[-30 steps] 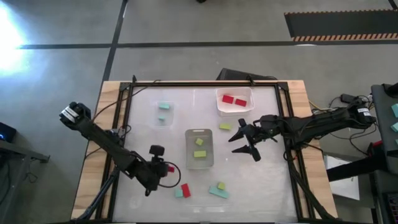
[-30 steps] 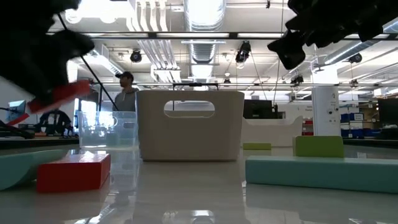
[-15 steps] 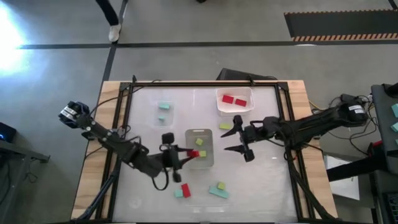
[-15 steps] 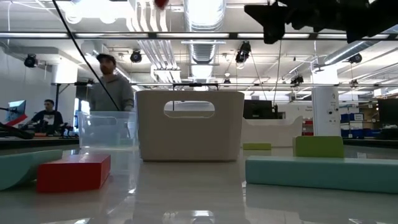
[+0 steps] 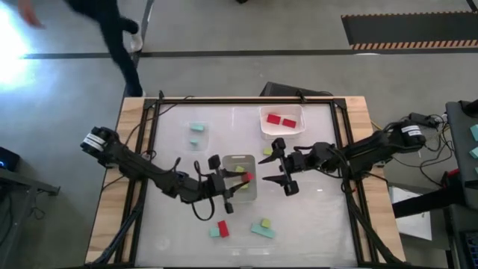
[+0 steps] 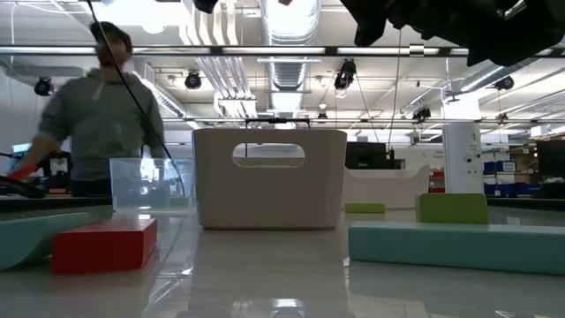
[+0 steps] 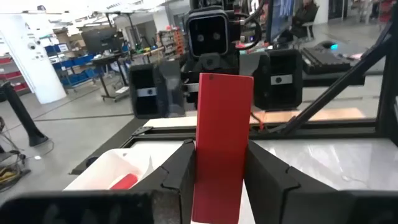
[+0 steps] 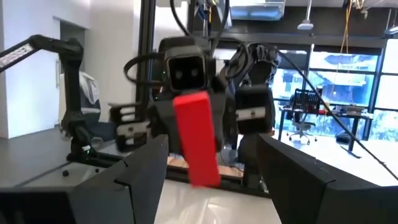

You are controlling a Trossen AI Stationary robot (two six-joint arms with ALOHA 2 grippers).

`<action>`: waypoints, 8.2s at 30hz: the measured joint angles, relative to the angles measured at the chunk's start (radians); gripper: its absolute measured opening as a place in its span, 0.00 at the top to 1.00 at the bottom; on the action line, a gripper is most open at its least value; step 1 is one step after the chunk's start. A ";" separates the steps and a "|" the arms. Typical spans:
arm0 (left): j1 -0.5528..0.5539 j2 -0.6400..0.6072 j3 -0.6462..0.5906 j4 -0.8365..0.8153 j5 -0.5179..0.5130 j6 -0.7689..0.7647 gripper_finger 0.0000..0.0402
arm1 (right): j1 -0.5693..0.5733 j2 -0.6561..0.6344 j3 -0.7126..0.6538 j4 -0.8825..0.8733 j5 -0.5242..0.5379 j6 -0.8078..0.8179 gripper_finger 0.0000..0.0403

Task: Sort & place blocks by color
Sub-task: Put the red block into the white bin, then put the green block into the gray bin

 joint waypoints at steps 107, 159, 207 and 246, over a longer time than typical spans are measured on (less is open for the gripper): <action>0.063 0.085 0.017 -0.016 0.007 -0.147 0.33 | -0.660 0.131 0.349 -1.288 0.249 -0.170 0.58; 0.068 0.082 0.017 -0.051 0.007 -0.095 0.33 | -0.087 -0.180 0.002 -1.223 0.358 0.343 0.69; 0.069 0.082 0.017 -0.050 0.008 -0.072 0.33 | -0.093 0.188 -0.093 -0.696 0.645 0.128 0.43; 0.069 0.082 0.017 -0.051 0.008 -0.072 0.33 | -0.152 0.156 -0.055 -0.764 0.396 0.122 0.49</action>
